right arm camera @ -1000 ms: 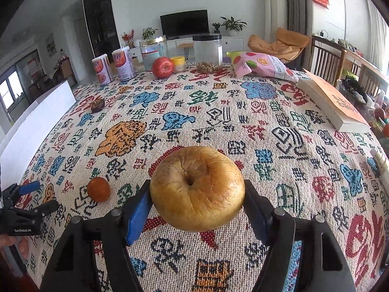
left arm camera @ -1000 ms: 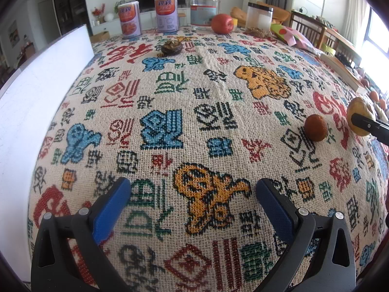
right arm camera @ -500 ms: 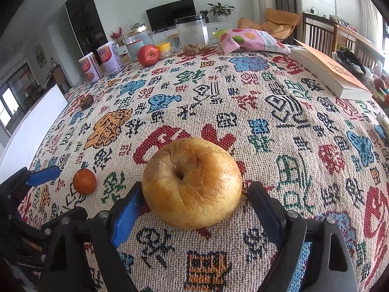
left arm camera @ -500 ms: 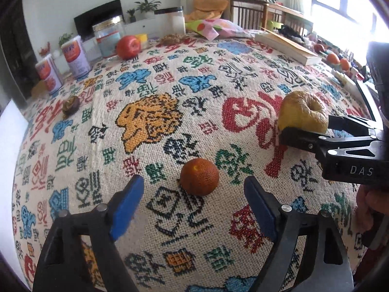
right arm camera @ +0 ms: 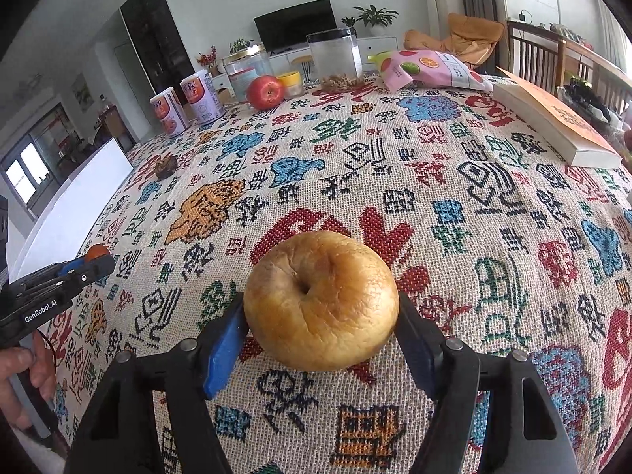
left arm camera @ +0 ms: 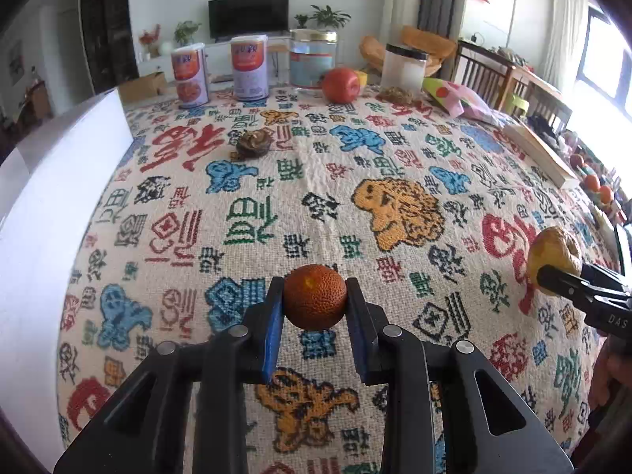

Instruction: Organize fruits

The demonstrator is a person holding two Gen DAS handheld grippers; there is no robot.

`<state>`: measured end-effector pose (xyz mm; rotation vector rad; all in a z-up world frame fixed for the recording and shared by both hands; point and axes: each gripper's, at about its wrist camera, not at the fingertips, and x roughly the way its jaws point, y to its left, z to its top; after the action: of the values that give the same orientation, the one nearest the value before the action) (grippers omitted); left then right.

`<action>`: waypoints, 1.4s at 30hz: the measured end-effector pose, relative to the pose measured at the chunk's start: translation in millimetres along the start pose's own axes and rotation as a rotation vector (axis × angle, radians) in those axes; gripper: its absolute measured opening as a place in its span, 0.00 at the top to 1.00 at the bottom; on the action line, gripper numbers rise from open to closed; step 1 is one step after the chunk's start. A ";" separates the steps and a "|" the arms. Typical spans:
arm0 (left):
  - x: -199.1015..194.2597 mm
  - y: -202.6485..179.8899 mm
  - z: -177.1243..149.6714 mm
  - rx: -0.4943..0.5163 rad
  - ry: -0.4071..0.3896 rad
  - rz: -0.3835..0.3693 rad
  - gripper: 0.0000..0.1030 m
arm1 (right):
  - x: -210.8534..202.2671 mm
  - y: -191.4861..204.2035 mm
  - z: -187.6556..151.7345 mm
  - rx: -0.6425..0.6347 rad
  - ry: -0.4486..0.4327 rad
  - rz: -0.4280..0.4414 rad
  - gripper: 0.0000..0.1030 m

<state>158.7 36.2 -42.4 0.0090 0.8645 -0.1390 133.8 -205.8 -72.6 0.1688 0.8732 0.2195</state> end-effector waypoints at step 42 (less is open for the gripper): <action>38.4 28.6 -24.3 -0.076 0.080 0.124 0.00 | 63.7 111.7 -6.6 -0.293 0.111 -0.078 0.00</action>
<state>168.5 61.6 -88.7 -0.0029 0.9461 0.0111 154.8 -81.3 -97.5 -0.1513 0.9454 0.2825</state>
